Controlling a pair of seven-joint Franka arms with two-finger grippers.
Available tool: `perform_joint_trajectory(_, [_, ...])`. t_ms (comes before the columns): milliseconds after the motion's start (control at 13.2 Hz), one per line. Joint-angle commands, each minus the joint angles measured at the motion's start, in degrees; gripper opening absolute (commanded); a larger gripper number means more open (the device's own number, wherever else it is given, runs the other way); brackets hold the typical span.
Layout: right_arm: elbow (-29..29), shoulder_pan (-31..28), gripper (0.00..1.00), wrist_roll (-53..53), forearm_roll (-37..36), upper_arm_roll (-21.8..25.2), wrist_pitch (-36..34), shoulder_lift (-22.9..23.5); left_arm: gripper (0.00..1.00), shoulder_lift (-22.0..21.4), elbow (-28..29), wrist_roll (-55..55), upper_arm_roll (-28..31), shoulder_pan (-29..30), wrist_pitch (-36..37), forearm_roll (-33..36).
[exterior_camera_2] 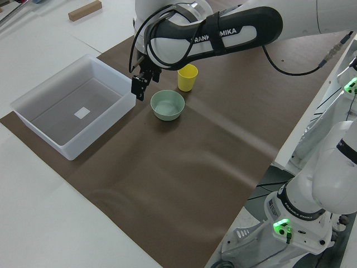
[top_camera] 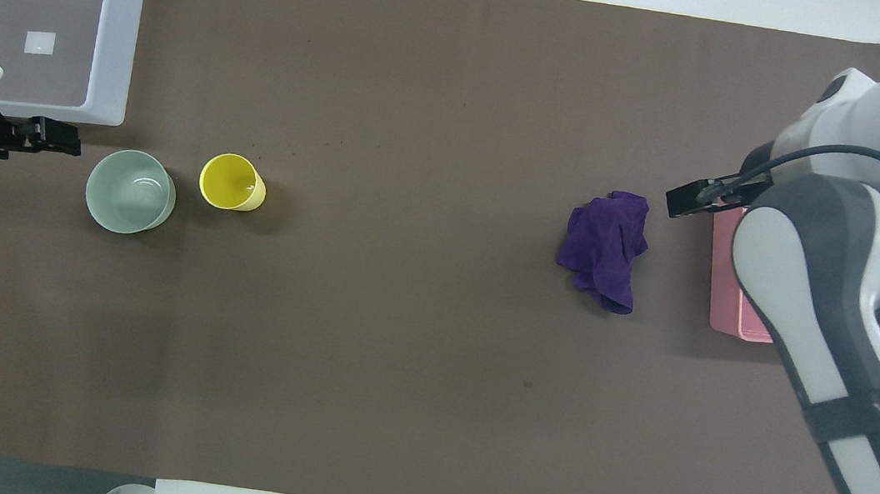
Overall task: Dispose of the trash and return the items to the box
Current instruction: 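Reach the left gripper to the green bowl while the right gripper reaches the cloth, then place the green bowl in the white bin while the right gripper drops the cloth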
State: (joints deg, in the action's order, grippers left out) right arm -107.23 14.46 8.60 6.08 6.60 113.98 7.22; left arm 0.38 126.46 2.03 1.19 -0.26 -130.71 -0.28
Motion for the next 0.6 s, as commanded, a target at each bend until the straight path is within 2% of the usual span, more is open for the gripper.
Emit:
perform_joint_trajectory(0, [-5.51, 1.97, 1.00, -0.78, 1.04, 0.08, 9.38, 2.00, 0.99, 0.06, 6.15, 1.31, -0.22, -0.27, -7.26, 0.64])
perform_joint_trajectory(75, [-6.92, 2.49, 1.00, -0.78, 1.04, -0.01, 12.12, 3.14, 0.76, 1.19, 6.60, 4.44, -0.22, -0.71, -10.07, 0.55])
perform_joint_trajectory(151, [-7.37, 3.19, 1.00, -0.87, 1.04, -0.01, 13.62, 4.72, 0.10, 1.81, 6.61, 8.82, -0.22, -1.49, -11.23, 0.64])
perform_joint_trajectory(226, [-7.72, 4.42, 0.99, -1.04, 1.04, 0.08, 14.59, 5.95, 0.01, 3.12, 6.35, 9.56, -0.22, -1.85, -12.63, 0.64])
perform_joint_trajectory(453, [-11.23, 5.66, 0.97, -2.54, 1.04, 0.08, 21.09, 7.98, 0.00, 4.02, 6.34, 9.84, -0.22, -2.56, -13.96, 0.64])
perform_joint_trajectory(528, [-12.03, 5.66, 0.88, -2.54, 1.04, 0.08, 21.98, 8.07, 0.00, 4.10, 6.08, 10.01, -0.22, -2.56, -13.27, 0.64])
